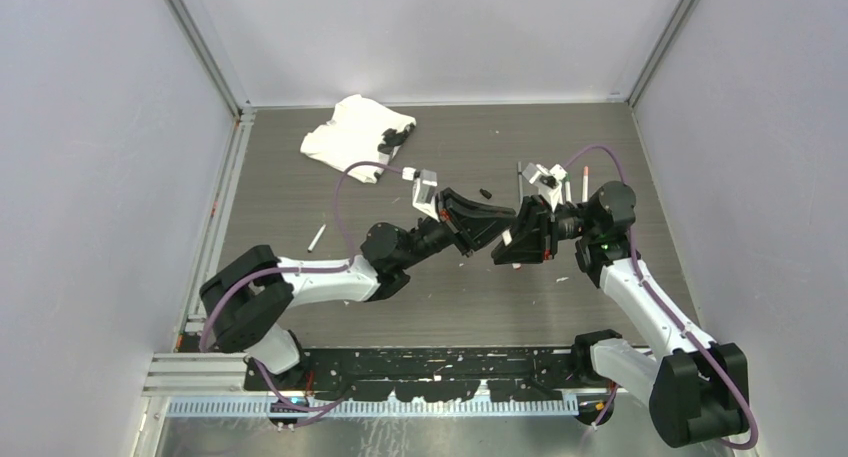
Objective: Insert the pens into the pen caps
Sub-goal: Press the pen cap onto the pen.
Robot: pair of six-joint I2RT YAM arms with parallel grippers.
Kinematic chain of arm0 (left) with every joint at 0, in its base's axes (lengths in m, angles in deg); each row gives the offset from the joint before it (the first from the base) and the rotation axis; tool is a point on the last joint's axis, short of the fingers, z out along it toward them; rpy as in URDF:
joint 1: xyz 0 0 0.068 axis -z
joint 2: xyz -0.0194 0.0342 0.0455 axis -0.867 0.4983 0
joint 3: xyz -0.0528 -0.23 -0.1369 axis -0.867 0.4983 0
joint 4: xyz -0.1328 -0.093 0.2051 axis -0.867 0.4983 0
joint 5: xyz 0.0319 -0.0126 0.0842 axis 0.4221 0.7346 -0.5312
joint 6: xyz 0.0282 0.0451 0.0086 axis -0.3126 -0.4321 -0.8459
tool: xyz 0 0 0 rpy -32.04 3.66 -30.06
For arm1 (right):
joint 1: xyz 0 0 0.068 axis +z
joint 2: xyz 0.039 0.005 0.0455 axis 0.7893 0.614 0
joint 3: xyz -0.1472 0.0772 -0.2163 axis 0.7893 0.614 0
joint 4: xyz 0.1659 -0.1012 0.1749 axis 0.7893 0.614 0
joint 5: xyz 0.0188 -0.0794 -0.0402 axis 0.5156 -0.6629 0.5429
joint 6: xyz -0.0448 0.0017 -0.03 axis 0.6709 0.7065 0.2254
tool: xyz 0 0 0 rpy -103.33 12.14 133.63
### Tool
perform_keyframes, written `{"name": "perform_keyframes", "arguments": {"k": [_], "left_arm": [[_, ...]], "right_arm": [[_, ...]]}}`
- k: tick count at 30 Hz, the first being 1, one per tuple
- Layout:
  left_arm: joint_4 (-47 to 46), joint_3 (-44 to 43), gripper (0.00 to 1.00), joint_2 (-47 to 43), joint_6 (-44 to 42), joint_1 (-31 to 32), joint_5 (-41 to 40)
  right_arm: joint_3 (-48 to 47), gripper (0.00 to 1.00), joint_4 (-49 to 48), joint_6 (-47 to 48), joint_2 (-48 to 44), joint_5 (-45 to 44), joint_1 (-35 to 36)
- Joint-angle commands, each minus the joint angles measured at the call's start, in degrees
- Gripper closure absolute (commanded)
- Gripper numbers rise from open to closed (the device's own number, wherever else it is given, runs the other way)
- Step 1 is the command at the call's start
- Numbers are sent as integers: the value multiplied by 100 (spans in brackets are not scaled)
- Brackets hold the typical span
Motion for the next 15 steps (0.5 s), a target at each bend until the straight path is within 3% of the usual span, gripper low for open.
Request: {"name": "perform_keyframes", "arguments": {"k": [1, 15], "left_arm": [[2463, 598, 99, 1016, 248, 1143, 2387], [1666, 1102, 99, 945, 493, 1186, 1925]], "right_arm": [[-473, 100, -521, -80, 34, -2617, -108], [-534, 100, -24, 235, 48, -2668, -171]]}}
